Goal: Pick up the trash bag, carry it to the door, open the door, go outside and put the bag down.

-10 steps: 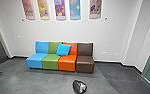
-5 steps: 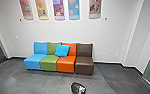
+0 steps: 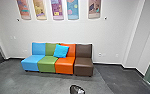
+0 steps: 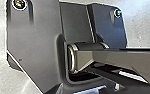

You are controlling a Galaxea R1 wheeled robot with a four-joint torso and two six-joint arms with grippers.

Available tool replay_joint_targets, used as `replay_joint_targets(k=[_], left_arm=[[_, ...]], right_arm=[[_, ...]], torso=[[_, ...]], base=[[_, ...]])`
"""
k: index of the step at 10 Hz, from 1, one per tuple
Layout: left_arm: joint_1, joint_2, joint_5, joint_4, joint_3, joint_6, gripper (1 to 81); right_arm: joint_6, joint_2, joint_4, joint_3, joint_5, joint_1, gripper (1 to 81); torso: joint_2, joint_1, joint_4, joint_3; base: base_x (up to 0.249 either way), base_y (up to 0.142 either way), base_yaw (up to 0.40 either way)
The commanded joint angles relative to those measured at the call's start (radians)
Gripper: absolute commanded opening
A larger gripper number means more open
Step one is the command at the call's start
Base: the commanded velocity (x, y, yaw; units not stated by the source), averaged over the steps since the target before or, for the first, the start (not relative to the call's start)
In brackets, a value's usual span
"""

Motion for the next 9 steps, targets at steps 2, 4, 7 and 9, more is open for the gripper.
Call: replay_joint_targets(k=[2,4,7,9], left_arm=[[-0.039,-0.002,0.063,0.002,0.005,0.006,81.1],[-0.039,-0.002,0.063,0.002,0.005,0.006,81.1],[-0.039,-0.004,0.063,0.001,0.005,0.006,81.1],[-0.039,-0.004,0.063,-0.002,0.005,0.006,81.1]], right_arm=[[-0.006,0.004,-0.006,0.004,-0.059,0.043,81.1],[-0.006,0.002,-0.009,0.004,-0.059,0.042,81.1],[-0.006,0.002,-0.008,0.004,-0.059,0.040,81.1],[-0.004,0.003,-0.009,0.004,-0.059,0.039,81.1]], torso=[[0.000,0.000,0.000,0.000],[0.000,0.000,0.000,0.000],[0.000,-0.001,0.000,0.000],[0.000,-0.001,0.000,0.000]], base=[[0.146,0.000,0.000],[0.146,0.000,0.000],[0.146,0.000,0.000],[0.146,0.000,0.000]])
